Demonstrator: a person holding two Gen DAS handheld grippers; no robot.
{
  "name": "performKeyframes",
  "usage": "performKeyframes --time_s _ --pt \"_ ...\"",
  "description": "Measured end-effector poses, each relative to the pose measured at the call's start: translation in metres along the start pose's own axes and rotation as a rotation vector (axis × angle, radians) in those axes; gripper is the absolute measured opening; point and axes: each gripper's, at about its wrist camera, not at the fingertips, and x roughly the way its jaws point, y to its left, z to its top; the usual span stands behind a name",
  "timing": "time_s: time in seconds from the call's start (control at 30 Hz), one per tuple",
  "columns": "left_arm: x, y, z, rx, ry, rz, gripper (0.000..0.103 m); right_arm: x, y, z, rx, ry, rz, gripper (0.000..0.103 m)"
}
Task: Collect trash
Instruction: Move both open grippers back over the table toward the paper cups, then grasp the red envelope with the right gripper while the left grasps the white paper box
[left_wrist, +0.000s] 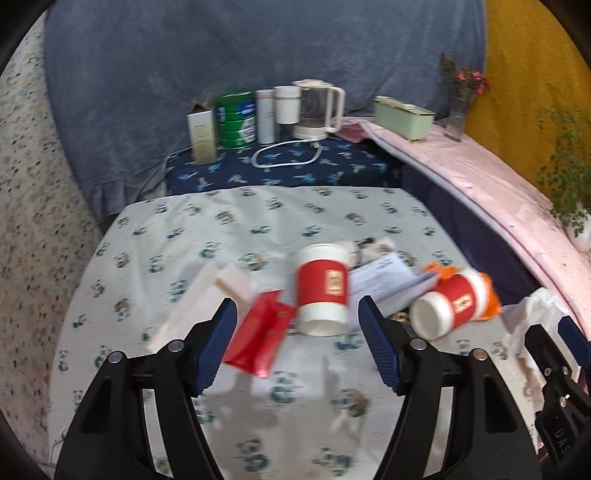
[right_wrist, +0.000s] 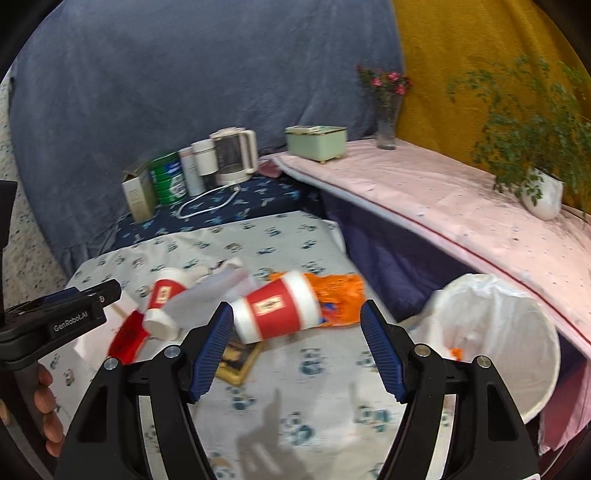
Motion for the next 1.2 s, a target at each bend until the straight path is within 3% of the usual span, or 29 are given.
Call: performKeyframes --time_s 0.3,0.6,0.93,1.0,1.03,1.2 --pt "0.032 0.089 -0.018 -0.062 0.090 0.086 0.065 0.029 0.098 -0.018 -0.083 0.076 0.128 0.068" --pt "0.063 0.135 -0.038 -0.079 0.166 0.066 0.065 0.073 0.165 -0.043 -0.145 0.174 0.211 0.065" --pt "0.079 0.157 -0.045 -0.096 0.168 0.006 0.065 0.120 0.198 -0.056 -0.160 0.259 0.267 0.038" --pt "0.080 0.160 -0.045 -0.104 0.169 -0.012 0.065 0.127 0.202 -0.058 -0.156 0.269 0.283 0.026" --pt "0.080 0.159 -0.045 -0.108 0.170 -0.020 0.065 0.129 0.204 -0.059 -0.159 0.273 0.289 0.011" --pt "0.083 0.149 -0.044 -0.090 0.177 -0.042 0.065 0.116 0.203 -0.057 -0.170 0.217 0.302 0.001"
